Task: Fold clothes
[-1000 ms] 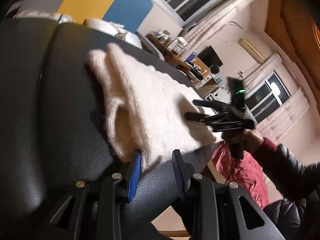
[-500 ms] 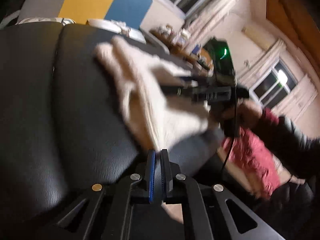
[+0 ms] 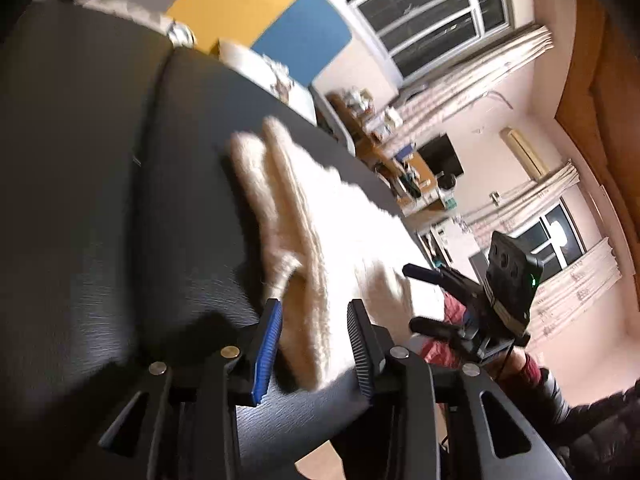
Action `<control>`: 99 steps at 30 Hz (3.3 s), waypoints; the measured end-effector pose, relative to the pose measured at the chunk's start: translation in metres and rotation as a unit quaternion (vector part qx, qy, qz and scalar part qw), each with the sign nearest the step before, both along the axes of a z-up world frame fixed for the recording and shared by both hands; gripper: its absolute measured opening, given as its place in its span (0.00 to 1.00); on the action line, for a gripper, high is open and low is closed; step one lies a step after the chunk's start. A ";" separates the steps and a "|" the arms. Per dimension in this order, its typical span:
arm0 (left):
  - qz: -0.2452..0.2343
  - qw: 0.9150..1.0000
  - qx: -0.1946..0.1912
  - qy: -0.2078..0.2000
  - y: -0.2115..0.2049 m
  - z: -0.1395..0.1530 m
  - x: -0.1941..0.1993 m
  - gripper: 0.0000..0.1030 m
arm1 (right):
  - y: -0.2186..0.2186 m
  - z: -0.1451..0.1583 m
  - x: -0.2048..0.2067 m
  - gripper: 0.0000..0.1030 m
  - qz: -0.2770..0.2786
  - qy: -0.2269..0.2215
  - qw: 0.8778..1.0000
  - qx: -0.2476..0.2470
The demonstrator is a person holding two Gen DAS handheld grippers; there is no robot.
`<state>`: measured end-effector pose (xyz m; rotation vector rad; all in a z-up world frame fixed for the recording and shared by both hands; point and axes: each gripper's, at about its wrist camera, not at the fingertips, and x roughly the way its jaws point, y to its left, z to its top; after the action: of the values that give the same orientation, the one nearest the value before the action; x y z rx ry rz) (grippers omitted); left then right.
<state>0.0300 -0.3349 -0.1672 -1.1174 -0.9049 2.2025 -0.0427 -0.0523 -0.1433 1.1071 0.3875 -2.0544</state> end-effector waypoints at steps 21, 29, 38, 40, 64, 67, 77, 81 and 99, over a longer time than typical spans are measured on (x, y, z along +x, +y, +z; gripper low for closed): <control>-0.037 0.989 -0.117 0.080 0.087 0.064 -0.004 0.31 | 0.094 -0.010 0.009 1.00 -0.138 0.019 0.990 -0.014; -0.076 0.960 -0.267 0.044 0.145 0.022 -0.005 0.31 | 0.120 -0.045 0.019 1.00 -0.190 0.021 0.982 -0.011; 0.009 0.964 -0.251 0.085 0.147 0.056 -0.024 0.42 | 0.177 -0.013 0.005 1.00 -0.240 0.022 0.967 -0.086; -0.005 0.958 -0.283 0.049 0.155 0.041 -0.034 0.42 | 0.211 -0.018 -0.004 1.00 -0.276 -0.006 0.956 -0.097; -0.272 0.913 -0.274 0.133 0.345 0.044 -0.122 0.41 | 0.325 -0.028 -0.039 1.00 -0.076 -0.164 0.956 -0.233; -0.275 0.920 -0.258 0.105 0.334 0.030 -0.123 0.41 | 0.316 -0.022 -0.040 1.00 0.001 -0.195 0.947 -0.253; -0.340 0.900 -0.222 0.159 0.363 0.060 -0.116 0.41 | 0.298 -0.024 -0.052 1.00 0.100 -0.272 0.942 -0.167; -0.343 0.899 -0.238 0.136 0.393 0.036 -0.131 0.41 | 0.284 -0.028 -0.060 1.00 0.122 -0.310 0.916 -0.223; -0.190 0.949 -0.218 0.127 0.340 0.050 -0.149 0.41 | 0.309 0.034 -0.016 1.00 0.036 -0.142 0.971 -0.189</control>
<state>-0.1193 0.0050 -0.1173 -1.0524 -0.0761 2.1933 -0.0583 0.2563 -0.1090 1.1074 -0.1031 -1.7770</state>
